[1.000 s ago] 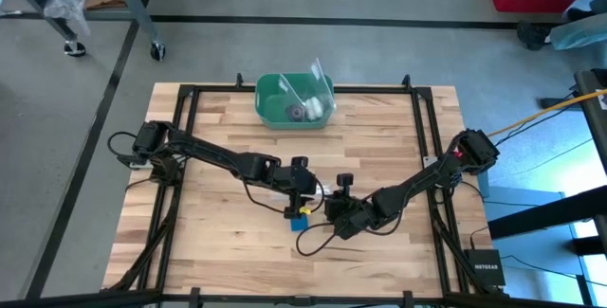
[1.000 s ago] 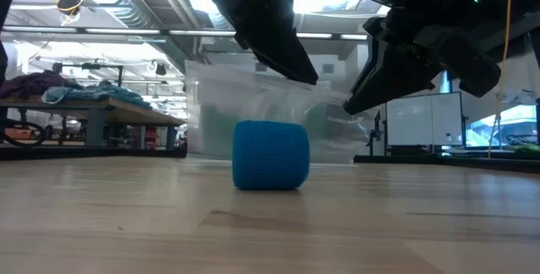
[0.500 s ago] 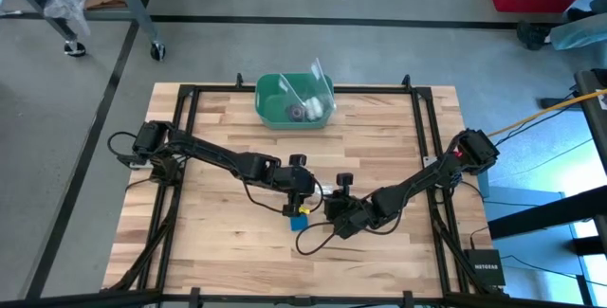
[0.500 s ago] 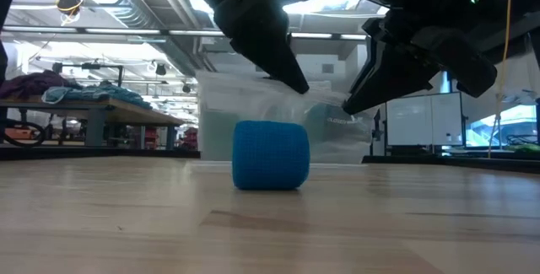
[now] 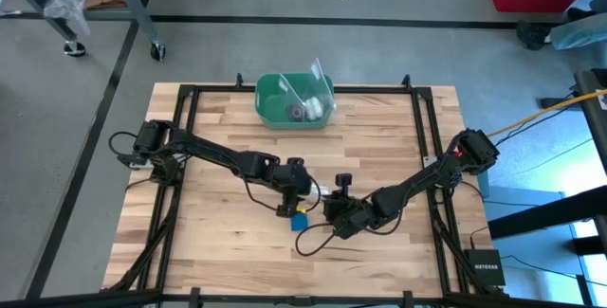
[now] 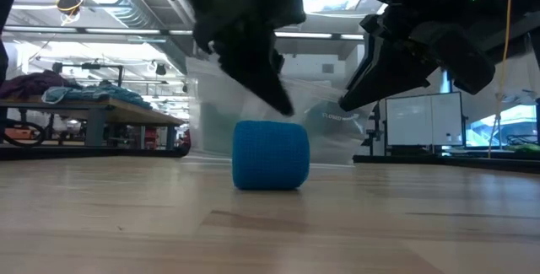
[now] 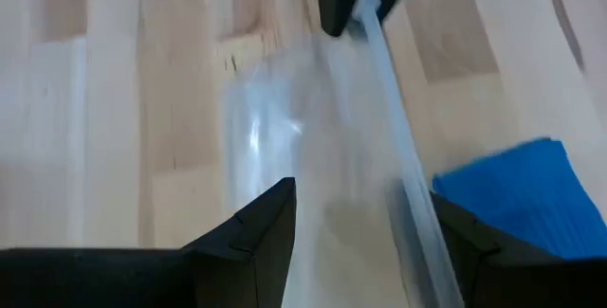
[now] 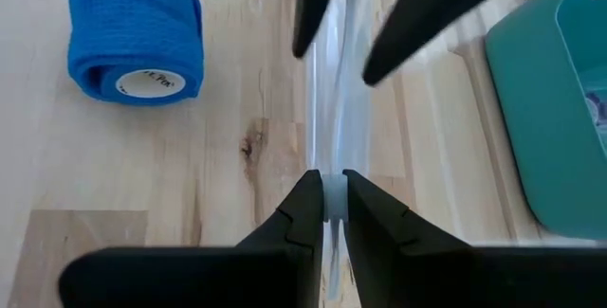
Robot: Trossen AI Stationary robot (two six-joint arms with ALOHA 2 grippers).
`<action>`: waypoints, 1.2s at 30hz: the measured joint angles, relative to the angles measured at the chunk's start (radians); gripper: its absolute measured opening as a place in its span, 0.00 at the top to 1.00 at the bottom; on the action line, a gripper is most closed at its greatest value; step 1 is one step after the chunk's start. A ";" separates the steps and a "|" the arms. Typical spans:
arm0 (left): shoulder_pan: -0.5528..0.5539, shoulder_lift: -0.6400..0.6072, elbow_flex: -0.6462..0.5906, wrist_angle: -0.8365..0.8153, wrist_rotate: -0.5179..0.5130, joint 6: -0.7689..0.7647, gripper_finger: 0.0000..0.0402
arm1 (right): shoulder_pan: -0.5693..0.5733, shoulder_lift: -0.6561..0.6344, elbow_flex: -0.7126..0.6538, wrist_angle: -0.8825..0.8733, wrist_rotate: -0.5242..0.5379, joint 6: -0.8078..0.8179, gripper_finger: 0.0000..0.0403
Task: Roll bandage
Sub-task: Open the transparent zip bag
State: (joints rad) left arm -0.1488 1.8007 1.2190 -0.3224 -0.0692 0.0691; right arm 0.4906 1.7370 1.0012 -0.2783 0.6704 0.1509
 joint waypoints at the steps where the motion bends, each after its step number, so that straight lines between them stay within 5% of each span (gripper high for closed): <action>1: -0.001 -0.007 0.002 -0.018 0.003 -0.001 0.60 | 0.000 0.000 0.000 0.000 0.000 0.000 0.90; 7: -0.006 -0.083 0.047 -0.107 0.007 0.027 0.63 | -0.007 0.000 0.000 0.001 -0.001 0.029 0.90; 17: 0.037 -0.031 -0.055 -0.097 0.002 0.036 0.91 | -0.048 -0.003 0.004 0.080 0.001 0.061 0.86; 23: 0.027 -0.101 -0.051 -0.043 -0.001 -0.014 0.97 | -0.044 -0.084 0.210 -0.313 -0.011 0.149 0.67; 28: 0.017 -0.144 -0.053 -0.025 -0.005 -0.052 0.99 | -0.027 -0.146 0.464 -0.787 -0.191 0.370 0.55; 36: -0.018 -0.149 -0.054 0.024 -0.006 -0.015 0.99 | 0.080 -0.223 0.403 -0.822 -0.071 0.475 0.52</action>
State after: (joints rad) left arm -0.1664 1.6520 1.1654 -0.2989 -0.0747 0.0545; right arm 0.5703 1.5138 1.4038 -1.1000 0.5994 0.6255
